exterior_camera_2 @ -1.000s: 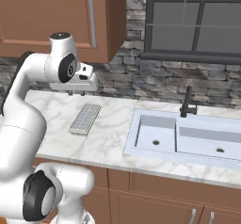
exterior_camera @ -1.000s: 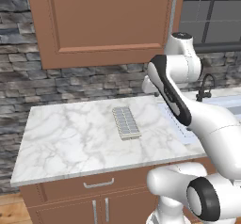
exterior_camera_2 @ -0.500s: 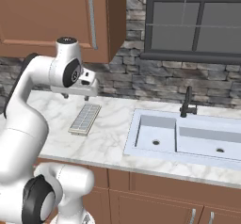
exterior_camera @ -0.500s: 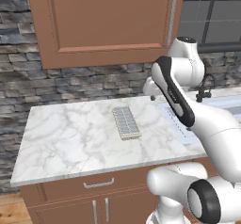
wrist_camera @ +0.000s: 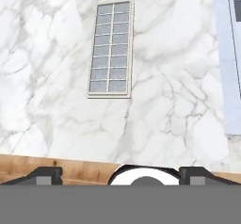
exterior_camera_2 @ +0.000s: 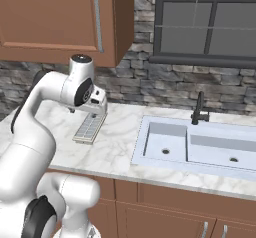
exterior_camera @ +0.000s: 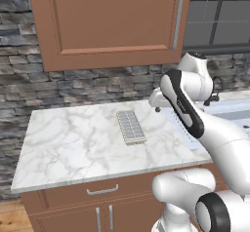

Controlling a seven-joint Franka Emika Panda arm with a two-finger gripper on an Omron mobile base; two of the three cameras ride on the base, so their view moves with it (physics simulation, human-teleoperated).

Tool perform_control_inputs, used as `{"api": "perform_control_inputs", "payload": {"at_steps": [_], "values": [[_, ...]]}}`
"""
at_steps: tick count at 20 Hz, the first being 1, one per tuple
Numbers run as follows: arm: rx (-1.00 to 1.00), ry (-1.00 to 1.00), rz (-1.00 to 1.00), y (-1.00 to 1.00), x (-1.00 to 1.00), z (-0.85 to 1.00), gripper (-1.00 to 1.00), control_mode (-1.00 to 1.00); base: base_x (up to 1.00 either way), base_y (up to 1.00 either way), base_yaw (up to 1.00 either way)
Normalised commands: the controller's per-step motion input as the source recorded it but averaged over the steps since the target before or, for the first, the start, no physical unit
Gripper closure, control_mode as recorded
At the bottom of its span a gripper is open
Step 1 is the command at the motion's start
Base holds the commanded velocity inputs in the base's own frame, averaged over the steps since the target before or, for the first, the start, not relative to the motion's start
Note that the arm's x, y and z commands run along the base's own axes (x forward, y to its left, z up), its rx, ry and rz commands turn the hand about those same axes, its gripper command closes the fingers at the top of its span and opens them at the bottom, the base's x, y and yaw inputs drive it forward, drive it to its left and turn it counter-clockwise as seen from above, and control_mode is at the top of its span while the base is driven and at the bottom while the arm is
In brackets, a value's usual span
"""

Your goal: The ice cube tray has been filled with water. Take the tray and place it in the freezer to make ice. Close the freezer door after placing the tray.

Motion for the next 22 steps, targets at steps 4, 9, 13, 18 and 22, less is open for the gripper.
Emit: {"api": "perform_control_inputs", "payload": {"at_steps": [4,9,13,18,22], "values": [[0.01,0.0,-0.06,0.0,0.0,-0.49,-1.0,-1.0,0.0,0.0,0.0],[0.05,0.0,-0.05,0.0,0.01,-0.42,-1.0,-1.0,0.0,0.0,0.0],[0.06,-0.01,-0.06,0.11,0.0,-0.36,-1.0,-1.0,0.0,0.0,0.0],[0.05,0.0,-0.09,0.14,0.05,-0.39,-1.0,-1.0,0.0,0.0,0.0],[0.06,0.0,-0.1,0.07,0.17,-0.36,-1.0,-1.0,0.0,0.0,0.0]]}}
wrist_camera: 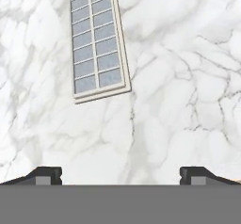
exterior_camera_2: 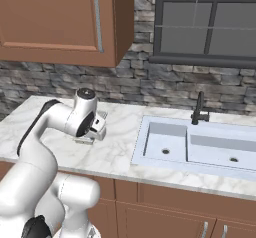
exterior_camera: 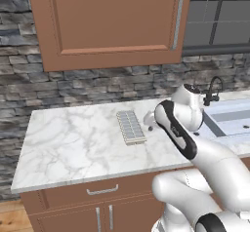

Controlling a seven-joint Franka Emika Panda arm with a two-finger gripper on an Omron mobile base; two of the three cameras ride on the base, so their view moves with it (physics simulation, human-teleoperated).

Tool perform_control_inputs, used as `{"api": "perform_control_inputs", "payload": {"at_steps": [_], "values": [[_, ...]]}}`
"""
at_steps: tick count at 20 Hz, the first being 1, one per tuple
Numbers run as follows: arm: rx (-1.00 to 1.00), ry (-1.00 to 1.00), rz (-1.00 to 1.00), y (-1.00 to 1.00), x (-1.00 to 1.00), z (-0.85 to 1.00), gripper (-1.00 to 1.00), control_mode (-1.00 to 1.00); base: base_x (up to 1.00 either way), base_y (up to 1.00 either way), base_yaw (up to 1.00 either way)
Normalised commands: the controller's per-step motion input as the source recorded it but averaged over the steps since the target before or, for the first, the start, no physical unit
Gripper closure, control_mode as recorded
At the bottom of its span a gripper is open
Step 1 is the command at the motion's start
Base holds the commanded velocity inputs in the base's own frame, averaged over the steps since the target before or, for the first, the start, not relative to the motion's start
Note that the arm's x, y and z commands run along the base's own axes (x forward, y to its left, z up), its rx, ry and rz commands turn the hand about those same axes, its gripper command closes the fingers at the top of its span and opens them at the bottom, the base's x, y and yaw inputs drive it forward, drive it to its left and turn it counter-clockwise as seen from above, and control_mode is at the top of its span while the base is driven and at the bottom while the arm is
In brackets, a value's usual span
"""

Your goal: The ice cube tray has been filled with water. Take the tray and place it in the freezer to make ice. Close the freezer door after placing the tray.

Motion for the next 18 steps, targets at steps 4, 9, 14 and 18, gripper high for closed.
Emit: {"api": "perform_control_inputs", "payload": {"at_steps": [4,9,14,18], "values": [[0.05,0.0,-0.11,0.03,0.2,-0.37,-1.0,-1.0,0.0,0.0,0.0],[0.05,0.0,-0.1,0.07,0.25,-0.33,-1.0,-1.0,0.0,0.0,0.0],[0.06,0.0,-0.07,0.13,0.28,-0.27,-1.0,-1.0,0.0,0.0,0.0],[0.06,0.0,-0.05,0.06,0.3,-0.26,-1.0,-1.0,0.0,0.0,0.0]]}}
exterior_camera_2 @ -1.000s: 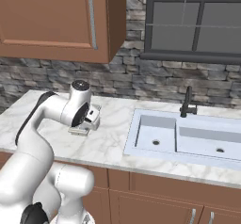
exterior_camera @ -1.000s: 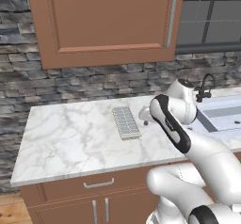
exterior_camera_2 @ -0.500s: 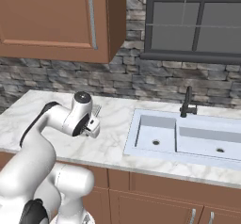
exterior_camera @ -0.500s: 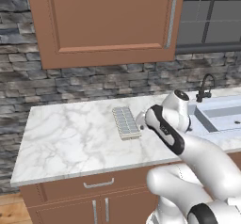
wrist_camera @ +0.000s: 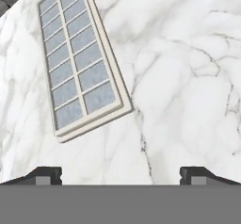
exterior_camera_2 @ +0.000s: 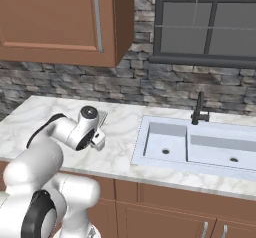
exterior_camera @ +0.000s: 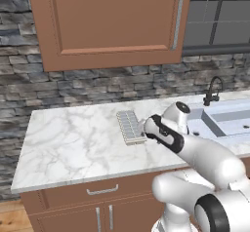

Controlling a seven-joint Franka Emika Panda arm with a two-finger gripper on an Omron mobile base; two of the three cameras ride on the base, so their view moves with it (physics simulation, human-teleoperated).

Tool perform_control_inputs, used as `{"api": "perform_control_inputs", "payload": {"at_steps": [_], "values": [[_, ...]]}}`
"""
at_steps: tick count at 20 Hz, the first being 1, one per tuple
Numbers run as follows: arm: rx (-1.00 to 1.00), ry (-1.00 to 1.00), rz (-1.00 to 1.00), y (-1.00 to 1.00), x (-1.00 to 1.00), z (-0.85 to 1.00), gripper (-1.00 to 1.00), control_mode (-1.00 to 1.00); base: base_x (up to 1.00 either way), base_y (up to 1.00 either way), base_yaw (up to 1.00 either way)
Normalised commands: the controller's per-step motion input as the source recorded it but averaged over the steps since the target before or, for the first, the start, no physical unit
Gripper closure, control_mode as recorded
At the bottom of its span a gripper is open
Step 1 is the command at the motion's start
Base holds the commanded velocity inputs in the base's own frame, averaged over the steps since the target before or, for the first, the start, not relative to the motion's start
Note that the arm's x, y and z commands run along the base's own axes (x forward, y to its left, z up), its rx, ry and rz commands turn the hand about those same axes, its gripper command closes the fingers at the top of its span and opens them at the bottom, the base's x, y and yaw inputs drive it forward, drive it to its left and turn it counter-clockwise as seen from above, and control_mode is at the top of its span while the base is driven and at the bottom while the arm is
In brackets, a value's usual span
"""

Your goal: The ice cube tray has been filled with water. Take the tray and place it in the freezer to make ice. Close the freezer door after placing the tray.

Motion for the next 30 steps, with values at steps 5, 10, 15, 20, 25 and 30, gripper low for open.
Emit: {"api": "perform_control_inputs", "payload": {"at_steps": [5,10,15,20,25,30], "values": [[0.06,0.0,-0.05,0.02,0.29,-0.27,-1.0,-1.0,0.0,0.0,0.0],[0.08,0.0,-0.02,0.0,0.29,-0.26,-1.0,-1.0,0.0,0.0,0.0],[0.07,0.0,0.0,0.02,0.2,-0.27,-1.0,-1.0,0.0,0.0,0.0],[0.06,0.0,0.0,0.07,0.17,-0.26,-1.0,-1.0,0.0,0.0,0.0],[0.04,0.0,0.0,0.24,0.26,-0.21,-1.0,-1.0,0.0,0.0,0.0],[0.03,0.0,0.0,0.21,0.29,-0.14,-1.0,-1.0,0.0,0.0,0.0]]}}
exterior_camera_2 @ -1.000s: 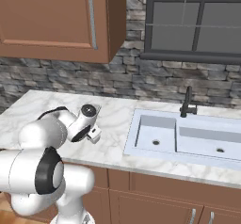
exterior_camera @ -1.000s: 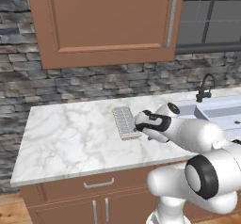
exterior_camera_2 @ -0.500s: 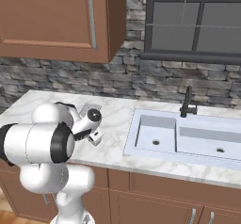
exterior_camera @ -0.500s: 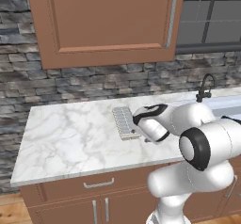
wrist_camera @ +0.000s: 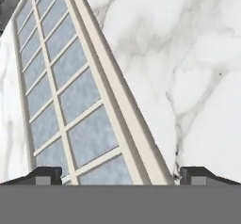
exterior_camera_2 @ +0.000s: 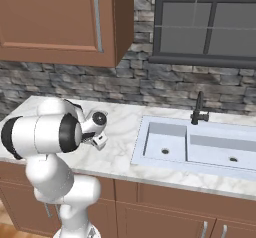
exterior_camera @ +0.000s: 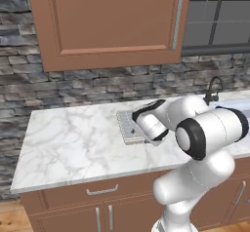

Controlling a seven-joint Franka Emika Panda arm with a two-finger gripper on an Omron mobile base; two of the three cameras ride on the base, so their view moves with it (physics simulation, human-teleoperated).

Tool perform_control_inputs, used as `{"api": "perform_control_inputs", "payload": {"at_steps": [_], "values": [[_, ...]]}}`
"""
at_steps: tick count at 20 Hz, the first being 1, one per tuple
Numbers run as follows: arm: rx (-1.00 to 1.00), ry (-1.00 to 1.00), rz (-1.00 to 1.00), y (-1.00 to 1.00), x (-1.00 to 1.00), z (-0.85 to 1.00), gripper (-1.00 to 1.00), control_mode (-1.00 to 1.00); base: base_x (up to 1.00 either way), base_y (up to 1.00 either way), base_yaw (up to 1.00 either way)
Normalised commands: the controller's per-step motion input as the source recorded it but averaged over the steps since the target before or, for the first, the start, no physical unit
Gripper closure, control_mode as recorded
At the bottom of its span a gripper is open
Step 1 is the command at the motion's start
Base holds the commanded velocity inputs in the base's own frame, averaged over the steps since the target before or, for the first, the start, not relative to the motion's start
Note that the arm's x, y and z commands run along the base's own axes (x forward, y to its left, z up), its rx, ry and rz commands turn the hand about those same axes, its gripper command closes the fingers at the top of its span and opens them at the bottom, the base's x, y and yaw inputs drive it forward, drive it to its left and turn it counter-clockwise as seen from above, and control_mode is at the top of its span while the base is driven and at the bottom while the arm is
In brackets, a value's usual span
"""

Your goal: The ice cube tray has been filled with water. Take the tray and place it in the freezer to make ice. Close the freezer door after placing the tray.

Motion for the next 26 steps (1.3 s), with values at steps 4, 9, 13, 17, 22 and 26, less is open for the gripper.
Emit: {"api": "perform_control_inputs", "payload": {"at_steps": [4,9,13,17,22,26], "values": [[0.01,0.01,0.0,0.25,0.19,-0.27,1.0,-1.0,0.0,0.0,0.0],[0.0,0.01,0.0,0.25,0.1,-0.34,1.0,-1.0,0.0,0.0,0.0],[0.0,0.0,-0.01,0.02,0.0,-0.32,1.0,-1.0,0.0,0.0,0.0],[0.06,-0.02,-0.01,0.0,-0.02,-0.07,1.0,-1.0,0.0,0.0,0.0],[0.16,-0.09,0.0,-0.05,-0.25,0.05,1.0,-1.0,0.0,0.0,0.0],[0.12,-0.05,-0.01,-0.13,-0.26,0.09,1.0,-1.0,0.0,0.0,0.0]]}}
